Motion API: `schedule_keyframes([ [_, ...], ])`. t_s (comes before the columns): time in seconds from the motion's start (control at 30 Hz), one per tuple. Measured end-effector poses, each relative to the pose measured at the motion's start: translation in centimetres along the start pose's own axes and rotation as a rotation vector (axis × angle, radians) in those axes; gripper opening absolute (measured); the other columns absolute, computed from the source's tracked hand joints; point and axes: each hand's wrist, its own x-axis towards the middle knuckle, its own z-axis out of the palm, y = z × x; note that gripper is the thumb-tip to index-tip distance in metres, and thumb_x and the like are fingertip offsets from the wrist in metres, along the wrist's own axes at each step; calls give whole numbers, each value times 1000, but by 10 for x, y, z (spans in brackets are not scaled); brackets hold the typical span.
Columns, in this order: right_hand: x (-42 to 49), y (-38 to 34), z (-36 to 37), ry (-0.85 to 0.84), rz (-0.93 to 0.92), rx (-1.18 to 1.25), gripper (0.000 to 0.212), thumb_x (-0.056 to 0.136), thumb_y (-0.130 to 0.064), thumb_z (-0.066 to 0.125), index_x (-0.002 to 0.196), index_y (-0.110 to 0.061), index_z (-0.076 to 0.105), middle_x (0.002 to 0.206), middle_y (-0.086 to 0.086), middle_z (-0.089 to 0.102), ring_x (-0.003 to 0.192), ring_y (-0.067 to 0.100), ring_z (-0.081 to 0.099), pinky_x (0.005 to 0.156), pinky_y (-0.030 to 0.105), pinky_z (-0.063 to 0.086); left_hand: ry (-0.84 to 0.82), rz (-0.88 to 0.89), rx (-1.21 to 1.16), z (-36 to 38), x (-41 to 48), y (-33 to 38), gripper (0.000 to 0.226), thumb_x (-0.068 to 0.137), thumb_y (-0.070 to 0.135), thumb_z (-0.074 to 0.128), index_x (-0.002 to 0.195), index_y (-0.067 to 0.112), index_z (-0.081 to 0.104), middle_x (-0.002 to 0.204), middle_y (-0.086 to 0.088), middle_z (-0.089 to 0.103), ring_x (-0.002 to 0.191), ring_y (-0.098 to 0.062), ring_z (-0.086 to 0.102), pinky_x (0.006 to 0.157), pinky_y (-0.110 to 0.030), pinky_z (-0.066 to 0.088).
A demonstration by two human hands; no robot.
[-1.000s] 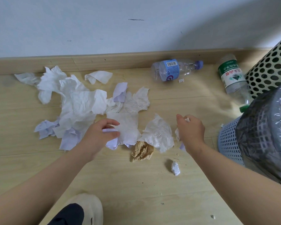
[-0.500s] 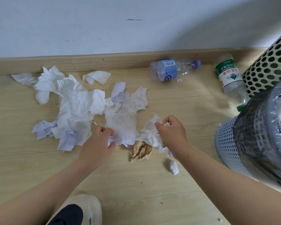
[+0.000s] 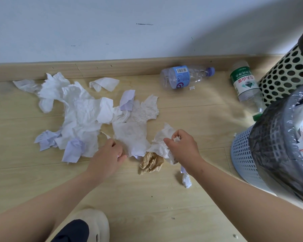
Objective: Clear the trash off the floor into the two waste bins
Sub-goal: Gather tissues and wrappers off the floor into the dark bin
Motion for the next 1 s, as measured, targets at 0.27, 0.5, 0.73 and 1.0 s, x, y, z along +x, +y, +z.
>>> schedule_keyframes([
  [0.27,-4,-13,-12,-22,-3,13,15,86,-19,62,76,-23,52,100,10,64,68,23,63,46,23,47,-193,-143,-398,-55,11,50,28,84,-3,47,67,17,35,72,-2,46,69,-21,61,53,-26,40],
  [0.5,-17,-56,-51,41,-137,133,11,87,-14,60,78,-20,57,62,2,58,44,13,49,37,18,39,-132,46,-624,-103,40,142,20,93,10,44,79,24,43,80,-1,57,60,-15,58,47,-26,45],
  [0.73,-39,-97,-130,333,-269,436,13,87,-6,54,78,-16,52,33,-5,45,27,12,37,39,23,36,43,243,-818,-146,69,248,27,95,10,38,73,24,46,58,0,43,36,-9,39,35,-11,25],
  [1.0,-70,-79,-238,671,-322,307,16,83,-6,50,75,-19,54,47,-5,49,33,8,43,37,18,38,194,291,-892,-127,58,375,21,89,14,38,75,28,46,73,6,52,76,-26,56,67,-33,49],
])
